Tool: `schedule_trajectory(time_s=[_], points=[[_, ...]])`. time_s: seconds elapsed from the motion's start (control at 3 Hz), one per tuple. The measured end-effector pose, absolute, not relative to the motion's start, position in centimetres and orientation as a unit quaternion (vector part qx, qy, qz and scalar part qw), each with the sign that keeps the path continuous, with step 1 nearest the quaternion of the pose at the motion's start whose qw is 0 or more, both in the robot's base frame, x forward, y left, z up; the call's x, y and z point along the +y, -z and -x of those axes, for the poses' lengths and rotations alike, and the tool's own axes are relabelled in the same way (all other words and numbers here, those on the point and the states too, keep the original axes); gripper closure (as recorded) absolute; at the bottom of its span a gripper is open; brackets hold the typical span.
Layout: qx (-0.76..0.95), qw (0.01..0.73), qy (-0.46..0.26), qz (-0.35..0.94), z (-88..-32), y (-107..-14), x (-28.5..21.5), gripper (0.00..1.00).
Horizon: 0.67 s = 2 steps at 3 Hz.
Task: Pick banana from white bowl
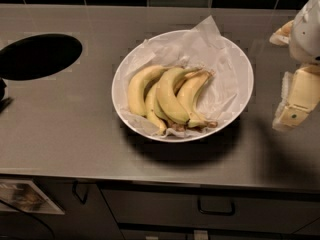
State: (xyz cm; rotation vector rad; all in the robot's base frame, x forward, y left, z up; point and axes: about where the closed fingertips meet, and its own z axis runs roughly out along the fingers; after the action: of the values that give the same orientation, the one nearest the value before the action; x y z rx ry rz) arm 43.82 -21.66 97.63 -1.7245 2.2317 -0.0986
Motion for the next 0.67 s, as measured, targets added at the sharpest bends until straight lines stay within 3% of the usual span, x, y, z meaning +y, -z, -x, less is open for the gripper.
schedule_trajectory(time_s=[0.67], points=[[0.769,0.173,0.03,0.614,-43.8,-98.1,-20.3,0.0]])
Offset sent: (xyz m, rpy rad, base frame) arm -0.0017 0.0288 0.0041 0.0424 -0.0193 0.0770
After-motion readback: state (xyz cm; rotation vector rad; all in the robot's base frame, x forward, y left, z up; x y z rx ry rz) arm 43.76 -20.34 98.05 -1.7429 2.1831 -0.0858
